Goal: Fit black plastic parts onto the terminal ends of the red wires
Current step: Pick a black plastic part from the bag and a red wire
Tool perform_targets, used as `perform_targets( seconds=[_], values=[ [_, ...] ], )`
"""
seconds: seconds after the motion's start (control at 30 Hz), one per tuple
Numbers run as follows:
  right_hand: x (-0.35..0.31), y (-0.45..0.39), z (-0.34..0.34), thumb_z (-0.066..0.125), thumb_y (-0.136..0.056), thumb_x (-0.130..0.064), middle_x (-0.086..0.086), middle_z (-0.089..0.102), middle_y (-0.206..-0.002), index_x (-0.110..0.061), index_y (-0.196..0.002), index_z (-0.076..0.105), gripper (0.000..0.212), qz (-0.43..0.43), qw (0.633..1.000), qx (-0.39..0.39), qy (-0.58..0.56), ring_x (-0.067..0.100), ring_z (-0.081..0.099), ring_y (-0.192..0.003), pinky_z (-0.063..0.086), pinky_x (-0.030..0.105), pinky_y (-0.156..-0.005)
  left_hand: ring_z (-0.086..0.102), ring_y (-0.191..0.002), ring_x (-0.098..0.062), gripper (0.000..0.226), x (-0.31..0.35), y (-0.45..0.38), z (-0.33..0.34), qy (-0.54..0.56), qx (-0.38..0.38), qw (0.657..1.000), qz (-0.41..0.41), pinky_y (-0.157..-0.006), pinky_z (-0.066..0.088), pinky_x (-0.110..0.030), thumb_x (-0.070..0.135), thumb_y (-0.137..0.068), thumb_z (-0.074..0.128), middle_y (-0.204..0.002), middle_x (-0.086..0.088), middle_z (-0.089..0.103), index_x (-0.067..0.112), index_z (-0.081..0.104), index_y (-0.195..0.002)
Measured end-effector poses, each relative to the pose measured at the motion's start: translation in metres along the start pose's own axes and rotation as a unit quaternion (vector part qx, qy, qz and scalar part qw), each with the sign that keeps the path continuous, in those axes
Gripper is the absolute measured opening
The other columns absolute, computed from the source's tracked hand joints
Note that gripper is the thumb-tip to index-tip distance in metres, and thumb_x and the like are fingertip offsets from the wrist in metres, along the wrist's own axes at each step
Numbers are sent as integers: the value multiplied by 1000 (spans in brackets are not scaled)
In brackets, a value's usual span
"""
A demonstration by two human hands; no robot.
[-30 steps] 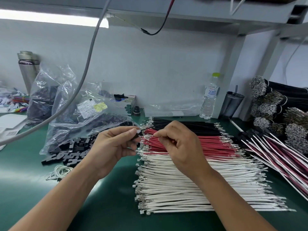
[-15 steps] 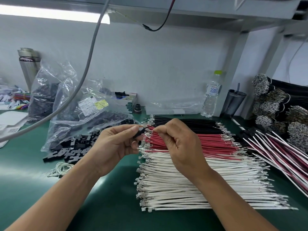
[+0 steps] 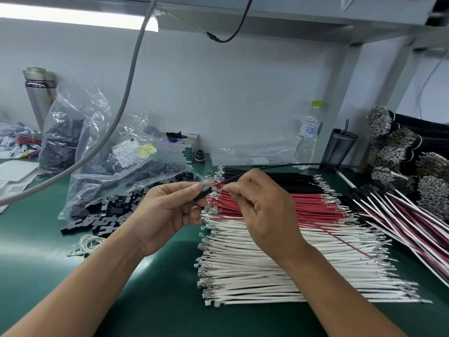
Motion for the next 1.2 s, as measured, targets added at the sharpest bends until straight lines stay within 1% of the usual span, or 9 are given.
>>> perform_targets(
  seconds=[0.13, 0.2, 0.3, 0.37, 0.57, 0.73, 0.87, 1.03, 1.2],
  values=[
    [-4, 0, -1, 72, -91, -5, -1, 60, -87, -11, -107, 77, 17, -68, 993, -13, 94, 15, 56, -75, 52, 35, -53, 58, -53, -15, 21, -2, 0, -2, -7, 6, 1000, -16, -54, 56, -28, 18, -80, 74, -74, -11, 69, 5, 81, -95],
    [-6, 0, -1, 71, -91, -4, 1, 60, -86, -10, -106, 76, 17, -95, 988, -13, 119, 16, 55, -75, 50, 34, -52, 58, -53, -15, 21, -2, 0, -3, -6, 6, 1000, -25, -54, 56, -28, 17, -80, 73, -74, -12, 68, 4, 80, -96],
    [-4, 1, -2, 70, -93, -9, 0, 62, -88, -9, -106, 77, 15, -66, 996, -2, 53, 13, 56, -76, 50, 24, -60, 57, -54, -14, 20, -3, -1, -2, 7, -8, 999, -35, -55, 56, -28, 17, -83, 71, -75, -10, 67, 5, 80, -97],
    [-2, 1, -1, 69, -93, -12, -1, 62, -88, -9, -105, 77, 14, -46, 998, -1, 31, 12, 56, -74, 49, 20, -62, 57, -54, -14, 20, -2, -1, -1, 9, -18, 999, -38, -55, 56, -28, 17, -85, 70, -75, -10, 67, 5, 80, -98],
    [-1, 2, 2, 69, -93, -11, -2, 60, -86, -10, -104, 78, 14, -43, 998, -10, 47, 9, 53, -73, 48, 21, -59, 58, -53, -13, 19, 0, 0, -1, 11, -18, 999, -35, -55, 57, -27, 17, -85, 69, -74, -9, 67, 7, 81, -97],
    [4, 2, 2, 69, -94, -12, -2, 62, -90, -11, -104, 78, 13, -8, 1000, 12, -20, 10, 58, -74, 52, 26, -62, 57, -53, -13, 19, 0, 1, 1, 13, -13, 999, -36, -55, 57, -27, 17, -83, 70, -72, -9, 67, 7, 81, -94],
    [2, 2, 4, 71, -93, -9, -2, 62, -89, -11, -103, 78, 13, -15, 1000, 4, -6, 11, 58, -73, 51, 22, -62, 57, -53, -13, 19, 0, 1, 2, 17, -12, 999, -37, -55, 58, -27, 18, -84, 69, -72, -8, 66, 7, 81, -94],
    [2, 3, 5, 68, -95, -14, -4, 61, -89, -11, -103, 78, 13, -3, 1000, -4, -23, 8, 57, -74, 50, 21, -62, 57, -54, -12, 20, 0, 1, 2, 19, -11, 999, -39, -55, 58, -26, 18, -84, 69, -72, -8, 66, 6, 81, -96],
    [-3, 1, 3, 72, -91, -7, -1, 61, -86, -10, -105, 78, 15, -55, 997, -36, 39, 13, 56, -73, 52, 28, -58, 58, -54, -13, 20, -1, 1, 0, 14, -9, 999, -44, -55, 57, -26, 18, -83, 71, -73, -9, 66, 5, 80, -96]
  ],
)
Point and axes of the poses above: each hand's wrist, its own y-axis away from the middle knuckle, its own z-axis out of the palm, x = y × z, the point moved 5 cm from there along -y, towards the middle knuckle
